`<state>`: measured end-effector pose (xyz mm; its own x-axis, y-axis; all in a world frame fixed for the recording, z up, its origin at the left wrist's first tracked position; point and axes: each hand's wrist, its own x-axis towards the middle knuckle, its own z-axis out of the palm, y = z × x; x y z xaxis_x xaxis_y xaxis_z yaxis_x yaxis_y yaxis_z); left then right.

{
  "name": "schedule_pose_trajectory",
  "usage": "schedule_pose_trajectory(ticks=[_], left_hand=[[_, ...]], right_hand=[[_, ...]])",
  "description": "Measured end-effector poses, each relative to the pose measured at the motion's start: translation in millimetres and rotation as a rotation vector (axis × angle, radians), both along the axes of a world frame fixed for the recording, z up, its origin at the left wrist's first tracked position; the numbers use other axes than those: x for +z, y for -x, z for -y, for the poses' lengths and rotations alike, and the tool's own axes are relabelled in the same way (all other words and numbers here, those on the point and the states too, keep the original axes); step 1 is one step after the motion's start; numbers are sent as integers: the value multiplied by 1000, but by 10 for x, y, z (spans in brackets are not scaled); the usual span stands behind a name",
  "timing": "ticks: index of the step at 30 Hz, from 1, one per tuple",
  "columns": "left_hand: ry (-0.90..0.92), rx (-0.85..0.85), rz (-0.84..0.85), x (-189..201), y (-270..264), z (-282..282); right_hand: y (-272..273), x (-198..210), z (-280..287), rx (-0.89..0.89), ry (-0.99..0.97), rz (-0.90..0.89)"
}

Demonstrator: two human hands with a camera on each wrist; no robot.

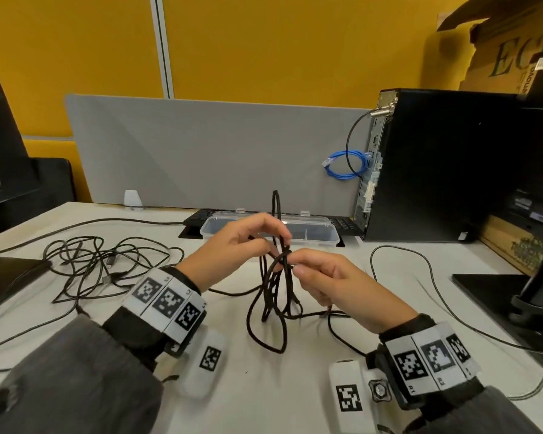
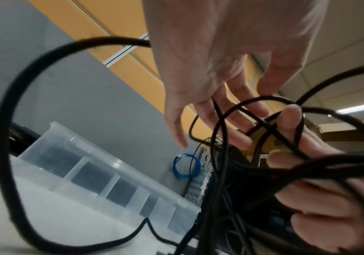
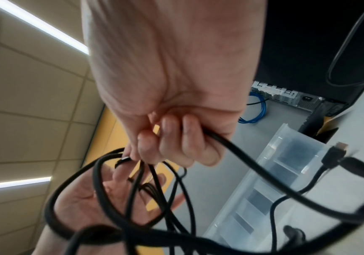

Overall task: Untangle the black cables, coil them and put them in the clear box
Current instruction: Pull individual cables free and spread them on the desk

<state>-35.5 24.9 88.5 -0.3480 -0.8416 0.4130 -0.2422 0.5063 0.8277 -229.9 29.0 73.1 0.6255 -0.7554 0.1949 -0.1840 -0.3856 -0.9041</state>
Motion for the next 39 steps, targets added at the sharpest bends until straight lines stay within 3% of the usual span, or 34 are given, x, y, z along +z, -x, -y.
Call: schedule_pose_trajectory(ticks=[4, 7, 9, 14, 18, 21, 24, 25, 28, 31, 33, 36, 39], left_hand=[[-126, -81, -45, -81, -38, 98], [-179, -99, -68, -121, -56, 107], [-164, -27, -8, -146, -93, 109], [-95, 192, 345, -250, -255, 169], [-138, 361, 341, -230, -401, 199], [-199, 376, 245, -157, -422, 147], [-218, 412, 64, -124, -297, 95], [-197, 418, 85, -146, -242, 89], [-196, 331, 466, -285, -109, 98], [-301, 209, 953, -451, -18, 123], [-342, 196, 1165, -494, 35, 115], [-363, 195, 1258, -438, 99, 113], [-328, 248, 1317, -398, 188, 99]], right_hand=[[24, -6, 30, -56, 34, 56], [79, 38, 69, -193, 46, 160], [161, 67, 118, -349, 25, 299], [482, 96, 277, -750, -105, 753], [702, 90, 379, -1098, -266, 1028], [823, 87, 393, -1167, -212, 1028], [805, 91, 389, -1139, -34, 869], [793, 97, 383, -1136, 37, 775], [832, 102, 379, -1042, 240, 313], [969, 78, 315, -783, 293, -555], [1015, 90, 227, -545, 223, -958], [946, 41, 18, -239, 77, -1206], [916, -57, -121, -197, -23, -1224]])
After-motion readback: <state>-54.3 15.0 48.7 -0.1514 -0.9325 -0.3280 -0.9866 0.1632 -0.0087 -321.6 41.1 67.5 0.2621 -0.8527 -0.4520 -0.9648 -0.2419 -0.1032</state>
